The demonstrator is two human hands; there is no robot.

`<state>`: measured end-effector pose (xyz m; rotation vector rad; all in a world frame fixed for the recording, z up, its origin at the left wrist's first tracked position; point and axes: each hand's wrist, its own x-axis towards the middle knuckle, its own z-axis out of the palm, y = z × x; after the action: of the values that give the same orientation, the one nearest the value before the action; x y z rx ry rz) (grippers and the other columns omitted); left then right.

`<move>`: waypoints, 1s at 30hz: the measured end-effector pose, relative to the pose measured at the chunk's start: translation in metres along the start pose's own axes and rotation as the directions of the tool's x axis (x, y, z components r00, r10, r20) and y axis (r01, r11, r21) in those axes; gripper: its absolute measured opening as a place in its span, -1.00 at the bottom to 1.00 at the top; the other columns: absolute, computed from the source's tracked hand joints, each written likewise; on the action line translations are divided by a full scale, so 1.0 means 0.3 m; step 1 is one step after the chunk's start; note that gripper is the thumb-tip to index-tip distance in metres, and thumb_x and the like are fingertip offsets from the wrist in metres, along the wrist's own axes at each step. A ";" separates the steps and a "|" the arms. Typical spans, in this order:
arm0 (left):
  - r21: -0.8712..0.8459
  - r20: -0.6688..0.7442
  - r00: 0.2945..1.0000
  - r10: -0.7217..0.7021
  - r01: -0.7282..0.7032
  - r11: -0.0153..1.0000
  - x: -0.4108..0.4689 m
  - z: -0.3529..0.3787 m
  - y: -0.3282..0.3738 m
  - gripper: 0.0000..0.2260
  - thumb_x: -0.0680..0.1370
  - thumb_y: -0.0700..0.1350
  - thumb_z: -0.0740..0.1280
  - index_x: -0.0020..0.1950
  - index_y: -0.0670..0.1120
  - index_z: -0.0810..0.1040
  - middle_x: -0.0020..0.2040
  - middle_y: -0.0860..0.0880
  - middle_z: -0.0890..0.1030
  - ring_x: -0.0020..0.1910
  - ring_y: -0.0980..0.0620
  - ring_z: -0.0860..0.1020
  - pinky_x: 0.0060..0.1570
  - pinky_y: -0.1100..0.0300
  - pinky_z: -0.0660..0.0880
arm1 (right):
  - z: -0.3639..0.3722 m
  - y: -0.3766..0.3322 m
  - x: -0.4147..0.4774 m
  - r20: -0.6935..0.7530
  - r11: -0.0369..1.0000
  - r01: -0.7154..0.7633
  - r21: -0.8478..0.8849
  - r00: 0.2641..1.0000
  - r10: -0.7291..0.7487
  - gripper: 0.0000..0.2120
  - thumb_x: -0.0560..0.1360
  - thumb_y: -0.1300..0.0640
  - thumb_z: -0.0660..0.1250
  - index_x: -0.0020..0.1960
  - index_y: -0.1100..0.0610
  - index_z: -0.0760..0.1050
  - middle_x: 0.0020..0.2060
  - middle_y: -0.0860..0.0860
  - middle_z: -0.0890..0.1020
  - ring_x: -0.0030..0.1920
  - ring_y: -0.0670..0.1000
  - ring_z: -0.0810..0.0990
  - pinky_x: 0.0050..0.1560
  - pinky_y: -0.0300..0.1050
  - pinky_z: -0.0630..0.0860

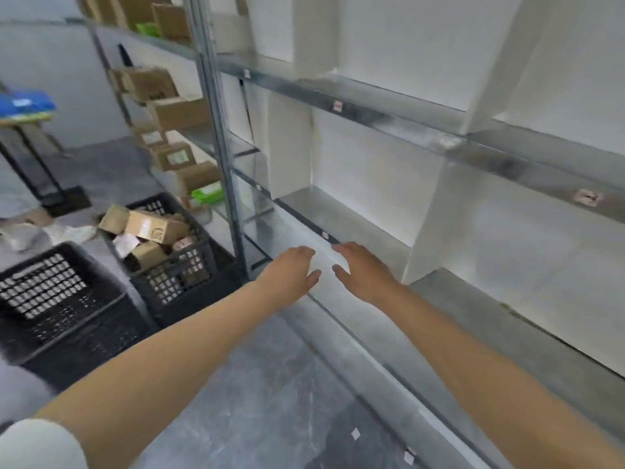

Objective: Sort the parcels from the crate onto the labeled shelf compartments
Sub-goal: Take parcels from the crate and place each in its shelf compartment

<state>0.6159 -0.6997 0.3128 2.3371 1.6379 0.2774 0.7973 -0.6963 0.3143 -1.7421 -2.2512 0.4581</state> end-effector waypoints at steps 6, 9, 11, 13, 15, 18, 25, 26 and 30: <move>0.142 -0.138 0.984 -0.110 0.129 0.981 -0.145 -0.226 -0.414 -0.58 0.63 0.02 0.23 0.39 -0.22 0.40 0.38 -0.17 0.44 0.41 -0.14 0.35 0.43 0.08 0.19 | 0.098 -0.430 0.285 -0.013 0.977 0.213 0.025 0.977 -0.213 -0.55 0.64 0.07 0.21 0.49 0.17 0.31 0.42 0.11 0.41 0.42 0.12 0.37 0.39 0.02 0.33; 0.160 -0.176 0.965 -0.193 0.221 0.962 -0.183 -0.283 -0.570 -0.56 0.63 0.03 0.24 0.40 -0.22 0.40 0.41 -0.16 0.43 0.44 -0.12 0.32 0.45 0.08 0.16 | 0.156 -0.570 0.384 0.047 0.959 0.284 0.006 0.958 -0.283 -0.58 0.64 0.05 0.20 0.46 0.15 0.34 0.39 0.09 0.43 0.37 0.13 0.39 0.34 0.03 0.38; 0.119 -0.208 0.944 -0.257 0.285 0.951 -0.182 -0.307 -0.666 -0.57 0.63 0.03 0.23 0.40 -0.21 0.40 0.39 -0.15 0.44 0.43 -0.12 0.33 0.46 0.06 0.20 | 0.184 -0.639 0.455 0.082 0.945 0.328 -0.003 0.941 -0.327 -0.59 0.65 0.03 0.18 0.45 0.15 0.34 0.38 0.08 0.43 0.36 0.12 0.41 0.31 0.08 0.40; 0.081 -0.221 0.922 -0.318 0.342 0.936 -0.174 -0.328 -0.742 -0.56 0.63 0.02 0.22 0.43 -0.21 0.38 0.43 -0.15 0.42 0.45 -0.11 0.31 0.47 0.05 0.20 | 0.208 -0.690 0.535 0.111 0.928 0.372 -0.005 0.923 -0.369 -0.58 0.65 0.02 0.18 0.47 0.14 0.31 0.39 0.07 0.42 0.38 0.11 0.40 0.32 0.09 0.41; 0.065 -0.222 0.902 -0.370 0.392 0.917 -0.155 -0.348 -0.800 -0.58 0.64 0.01 0.22 0.42 -0.21 0.39 0.41 -0.14 0.43 0.42 -0.10 0.34 0.43 0.06 0.25 | 0.232 -0.726 0.624 0.145 0.919 0.395 -0.002 0.909 -0.390 -0.55 0.66 0.02 0.17 0.51 0.13 0.27 0.43 0.07 0.38 0.41 0.09 0.36 0.36 0.06 0.38; 0.034 -0.198 0.861 -0.469 0.484 0.874 -0.087 -0.374 -0.902 -0.67 0.63 -0.01 0.21 0.30 -0.20 0.45 0.29 -0.13 0.49 0.31 -0.10 0.41 0.30 0.08 0.33 | 0.272 -0.768 0.774 0.198 0.909 0.417 0.008 0.890 -0.410 -0.51 0.66 -0.01 0.17 0.54 0.14 0.22 0.48 0.06 0.33 0.43 0.09 0.35 0.37 0.03 0.37; -0.012 -0.255 0.779 -0.573 0.590 0.807 0.172 -0.491 -1.142 -0.63 0.62 -0.02 0.24 0.36 -0.20 0.43 0.31 -0.12 0.50 0.31 -0.11 0.43 0.33 0.04 0.34 | 0.323 -0.853 1.185 0.258 0.874 0.479 0.075 0.838 -0.481 -0.53 0.65 0.00 0.20 0.50 0.13 0.27 0.42 0.09 0.38 0.40 0.12 0.37 0.38 0.06 0.37; -0.017 -0.268 0.769 -0.581 0.599 0.800 0.216 -0.503 -1.186 -0.63 0.61 -0.01 0.24 0.35 -0.17 0.44 0.30 -0.10 0.51 0.30 -0.10 0.44 0.31 0.04 0.37 | 0.324 -0.861 1.246 0.250 0.873 0.480 0.092 0.837 -0.486 -0.53 0.64 -0.01 0.20 0.50 0.12 0.27 0.42 0.07 0.38 0.40 0.11 0.37 0.37 0.06 0.38; -0.072 -0.268 0.727 -0.633 0.640 0.765 0.349 -0.493 -1.362 -0.57 0.53 0.10 0.18 0.32 -0.07 0.45 0.25 -0.05 0.54 0.23 -0.08 0.50 0.20 0.03 0.47 | 0.361 -0.860 1.454 0.258 0.883 0.452 0.126 0.844 -0.469 -0.54 0.65 -0.01 0.20 0.49 0.11 0.28 0.40 0.06 0.39 0.40 0.11 0.38 0.34 0.04 0.37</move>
<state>0.2431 -0.4529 0.3180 1.6386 2.4739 0.4450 0.4179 -0.3433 0.3226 -1.0926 -2.7107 0.6879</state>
